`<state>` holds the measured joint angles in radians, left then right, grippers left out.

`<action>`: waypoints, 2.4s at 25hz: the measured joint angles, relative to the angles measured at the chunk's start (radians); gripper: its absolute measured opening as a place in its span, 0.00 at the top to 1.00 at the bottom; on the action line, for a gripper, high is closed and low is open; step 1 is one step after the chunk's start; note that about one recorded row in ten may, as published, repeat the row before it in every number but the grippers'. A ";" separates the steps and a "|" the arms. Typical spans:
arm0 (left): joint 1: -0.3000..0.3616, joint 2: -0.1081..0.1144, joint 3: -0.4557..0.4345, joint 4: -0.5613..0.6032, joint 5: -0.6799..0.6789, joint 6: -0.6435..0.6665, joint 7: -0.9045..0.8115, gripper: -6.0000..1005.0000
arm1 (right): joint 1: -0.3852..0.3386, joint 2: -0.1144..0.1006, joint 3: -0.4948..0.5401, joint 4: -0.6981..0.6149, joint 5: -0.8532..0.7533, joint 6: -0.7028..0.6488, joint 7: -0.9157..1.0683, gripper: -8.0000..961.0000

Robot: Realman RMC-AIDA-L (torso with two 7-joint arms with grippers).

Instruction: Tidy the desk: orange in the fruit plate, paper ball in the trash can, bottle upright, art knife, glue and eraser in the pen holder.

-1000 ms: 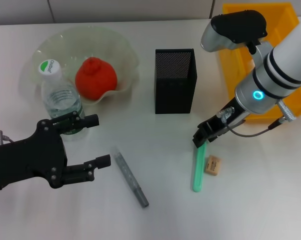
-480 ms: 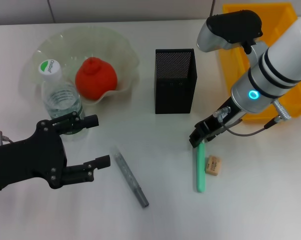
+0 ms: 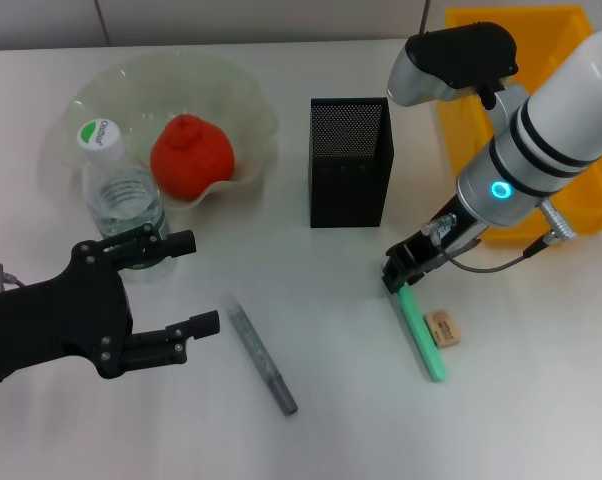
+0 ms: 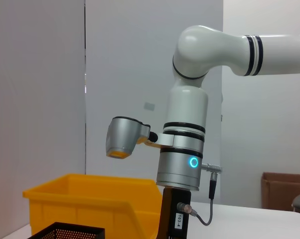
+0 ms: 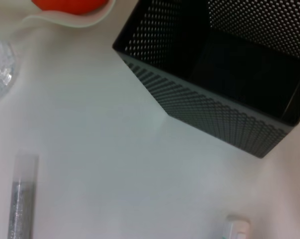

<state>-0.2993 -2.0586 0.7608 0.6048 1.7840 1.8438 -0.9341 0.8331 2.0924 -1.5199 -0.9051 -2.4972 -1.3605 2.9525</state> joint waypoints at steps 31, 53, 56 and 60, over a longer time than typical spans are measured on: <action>0.002 0.008 -0.003 -0.002 -0.002 0.007 0.000 0.19 | -0.023 -0.010 0.002 -0.070 0.086 -0.029 -0.076 0.82; -0.002 0.008 -0.005 -0.002 -0.002 0.011 0.000 0.19 | 0.045 -0.002 -0.124 -0.021 0.032 -0.004 -0.053 0.55; -0.001 0.008 -0.005 -0.002 -0.002 0.011 0.000 0.19 | 0.050 -0.001 -0.132 -0.017 0.035 -0.003 -0.053 0.56; 0.001 0.008 -0.005 -0.002 -0.006 0.012 0.000 0.19 | 0.059 -0.001 -0.159 -0.009 0.034 -0.003 -0.055 0.61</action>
<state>-0.2986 -2.0509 0.7563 0.6029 1.7780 1.8558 -0.9342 0.8917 2.0909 -1.6786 -0.9138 -2.4629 -1.3635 2.8978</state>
